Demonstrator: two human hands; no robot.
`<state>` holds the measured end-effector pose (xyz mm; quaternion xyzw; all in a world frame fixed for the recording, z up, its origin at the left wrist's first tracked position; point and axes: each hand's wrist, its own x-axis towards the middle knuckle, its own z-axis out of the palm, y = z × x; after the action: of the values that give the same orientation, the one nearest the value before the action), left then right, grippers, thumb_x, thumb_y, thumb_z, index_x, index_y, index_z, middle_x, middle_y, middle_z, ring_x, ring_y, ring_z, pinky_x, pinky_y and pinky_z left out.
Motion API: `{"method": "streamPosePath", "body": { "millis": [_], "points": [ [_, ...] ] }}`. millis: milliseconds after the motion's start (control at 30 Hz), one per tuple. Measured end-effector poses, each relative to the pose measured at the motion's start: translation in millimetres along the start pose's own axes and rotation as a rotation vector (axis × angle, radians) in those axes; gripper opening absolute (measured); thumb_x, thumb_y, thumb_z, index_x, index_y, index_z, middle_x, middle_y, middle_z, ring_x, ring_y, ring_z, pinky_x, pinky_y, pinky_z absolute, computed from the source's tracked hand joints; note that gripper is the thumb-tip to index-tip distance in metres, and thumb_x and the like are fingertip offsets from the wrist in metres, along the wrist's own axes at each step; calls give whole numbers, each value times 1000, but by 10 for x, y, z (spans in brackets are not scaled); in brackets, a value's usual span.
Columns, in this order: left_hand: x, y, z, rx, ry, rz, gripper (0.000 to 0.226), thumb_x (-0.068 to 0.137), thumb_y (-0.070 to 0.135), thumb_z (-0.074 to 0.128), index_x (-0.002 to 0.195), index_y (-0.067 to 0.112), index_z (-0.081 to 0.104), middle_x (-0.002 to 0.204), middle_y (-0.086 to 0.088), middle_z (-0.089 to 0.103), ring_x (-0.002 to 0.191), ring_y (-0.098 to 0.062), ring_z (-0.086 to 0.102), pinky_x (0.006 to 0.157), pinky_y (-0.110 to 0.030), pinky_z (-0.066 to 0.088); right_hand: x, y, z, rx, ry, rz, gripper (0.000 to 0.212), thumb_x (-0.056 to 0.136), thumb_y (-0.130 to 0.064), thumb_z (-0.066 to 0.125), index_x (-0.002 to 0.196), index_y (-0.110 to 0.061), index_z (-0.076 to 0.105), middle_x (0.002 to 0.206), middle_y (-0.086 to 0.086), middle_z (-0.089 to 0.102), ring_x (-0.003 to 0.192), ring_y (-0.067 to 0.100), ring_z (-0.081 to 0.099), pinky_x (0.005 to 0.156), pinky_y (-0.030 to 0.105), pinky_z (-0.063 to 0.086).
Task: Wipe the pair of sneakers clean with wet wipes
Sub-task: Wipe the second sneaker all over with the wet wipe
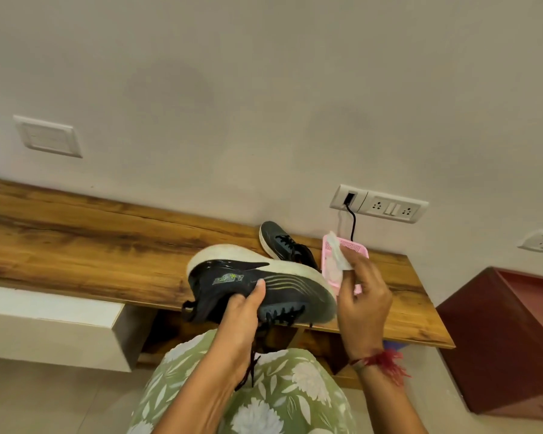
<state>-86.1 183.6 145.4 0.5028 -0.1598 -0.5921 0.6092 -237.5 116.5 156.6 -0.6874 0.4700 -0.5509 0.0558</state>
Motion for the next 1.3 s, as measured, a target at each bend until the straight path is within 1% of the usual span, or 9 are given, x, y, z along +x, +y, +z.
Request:
{"method": "streamPosePath", "body": {
  "millis": [67, 200, 300, 500, 767, 900, 1067, 1167, 1300],
  "points": [
    [-5, 41, -29, 106, 45, 92, 19, 95, 39, 49, 106, 25, 57, 115, 3, 64, 109, -14, 58, 98, -34, 43, -5, 45, -75, -90, 36, -27, 35, 86, -10, 44, 115, -3, 63, 108, 3, 62, 102, 23, 59, 82, 32, 51],
    [83, 155, -136, 47, 113, 136, 36, 96, 44, 45, 120, 18, 51, 116, 2, 62, 110, -15, 57, 93, -32, 42, -180, 15, 33, -195, -142, -134, 37, 84, -9, 44, 116, -3, 62, 108, 10, 64, 105, 10, 48, 92, 15, 36],
    [116, 147, -203, -128, 86, 70, 45, 96, 43, 44, 130, 14, 47, 122, -4, 62, 111, -18, 59, 99, -37, 44, -160, -27, 151, -182, -144, -75, 41, 79, 8, 56, 118, -6, 62, 111, 8, 63, 107, 6, 45, 91, 22, 42],
    [139, 106, -227, -163, 70, 57, 50, 95, 44, 44, 133, 12, 46, 126, -7, 62, 112, -19, 60, 98, -36, 45, -66, 1, 327, -393, -280, -180, 46, 68, 11, 71, 111, -4, 66, 105, 12, 67, 97, 30, 62, 78, 40, 53],
    [221, 96, -334, -275, 110, 26, 51, 95, 44, 44, 130, 8, 52, 119, -12, 66, 109, -23, 63, 87, -33, 50, -145, 222, 187, -411, -285, -194, 48, 66, 14, 73, 111, -2, 67, 104, 14, 67, 95, 32, 62, 76, 41, 54],
    [233, 95, -395, -375, 109, -55, 48, 98, 43, 38, 121, 5, 58, 106, -14, 70, 99, -22, 65, 77, -32, 51, -209, 299, 109, -373, -238, -100, 45, 67, 17, 70, 109, 0, 66, 102, 16, 67, 94, 35, 62, 81, 41, 51],
    [258, 146, -472, -587, 86, -137, 43, 101, 41, 33, 108, 8, 59, 82, -12, 74, 85, -22, 69, 58, -30, 60, -178, 320, 82, -315, -229, -48, 42, 71, 18, 64, 108, -2, 67, 102, 12, 67, 96, 28, 60, 88, 30, 40],
    [257, 152, -482, -705, 35, -171, 48, 98, 47, 38, 111, 5, 59, 98, -19, 72, 89, -27, 71, 67, -45, 59, -214, 241, 145, -220, -243, -1, 41, 76, 15, 60, 108, -9, 67, 101, 3, 66, 97, 11, 54, 86, 21, 41],
    [183, 219, -380, -744, -48, -159, 61, 71, 42, 74, 115, 3, 59, 113, -23, 67, 101, -34, 67, 82, -52, 53, -115, 81, 190, 100, -50, 225, 38, 86, 8, 54, 105, -23, 62, 96, -13, 62, 92, 2, 57, 80, 11, 45]
  ]
}}
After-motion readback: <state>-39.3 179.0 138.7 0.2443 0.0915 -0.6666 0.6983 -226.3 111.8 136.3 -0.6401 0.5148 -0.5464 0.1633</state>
